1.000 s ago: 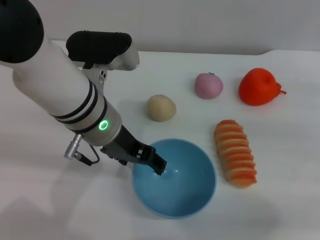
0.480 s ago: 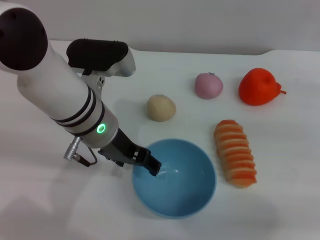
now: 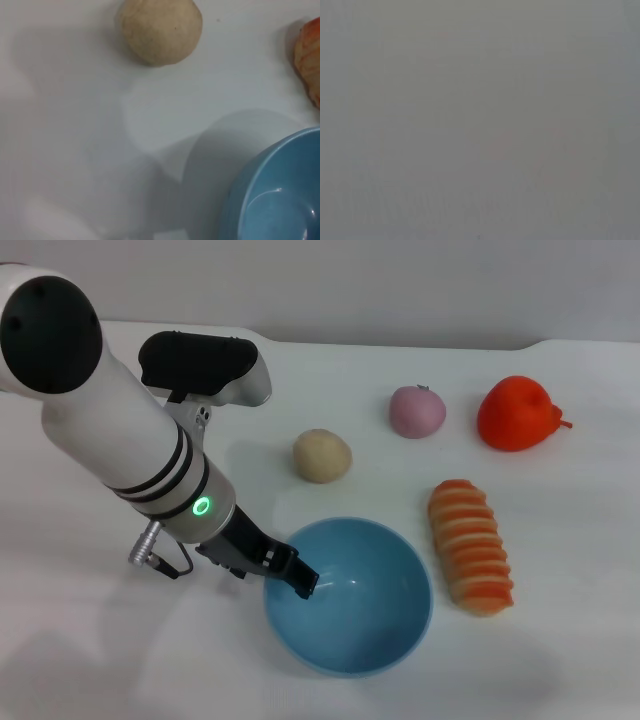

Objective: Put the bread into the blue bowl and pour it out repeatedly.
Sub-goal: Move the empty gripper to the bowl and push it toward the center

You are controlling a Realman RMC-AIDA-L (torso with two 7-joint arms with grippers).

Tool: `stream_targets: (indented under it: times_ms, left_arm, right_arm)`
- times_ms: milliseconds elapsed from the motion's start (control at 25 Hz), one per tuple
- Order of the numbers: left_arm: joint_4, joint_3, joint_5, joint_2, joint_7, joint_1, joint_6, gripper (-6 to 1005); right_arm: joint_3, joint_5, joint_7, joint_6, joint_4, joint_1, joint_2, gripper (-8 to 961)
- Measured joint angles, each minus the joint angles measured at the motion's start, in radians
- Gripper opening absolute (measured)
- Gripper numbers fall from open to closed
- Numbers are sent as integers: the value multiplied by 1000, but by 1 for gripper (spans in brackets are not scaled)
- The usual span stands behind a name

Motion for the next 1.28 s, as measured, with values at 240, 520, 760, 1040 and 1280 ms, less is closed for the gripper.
stream_targets:
  times_ms: [240,520,760,1040,1280]
  left_arm:
    - [-13,11,-5,-2,8,-11,8,860]
    - [-44,28,-39,-2,11,-23,20,860]
    - [-59,34,-70,-3,23,-23,39,861]
    - [-110,54,-104,-3,23,-46,49,811]
    - [-115,60,-126,-3,23,-52,56,621]
  right_arm:
    - [0,0,8,0,0,-1,0,444]
    - [0,0,9,0,0,1,0,444]
    - [0,0,9,0,-4,0,0,444]
    - [0,0,9,0,-7,-4,-2,444]
    - [0,0,9,0,-11,-8,-4,444]
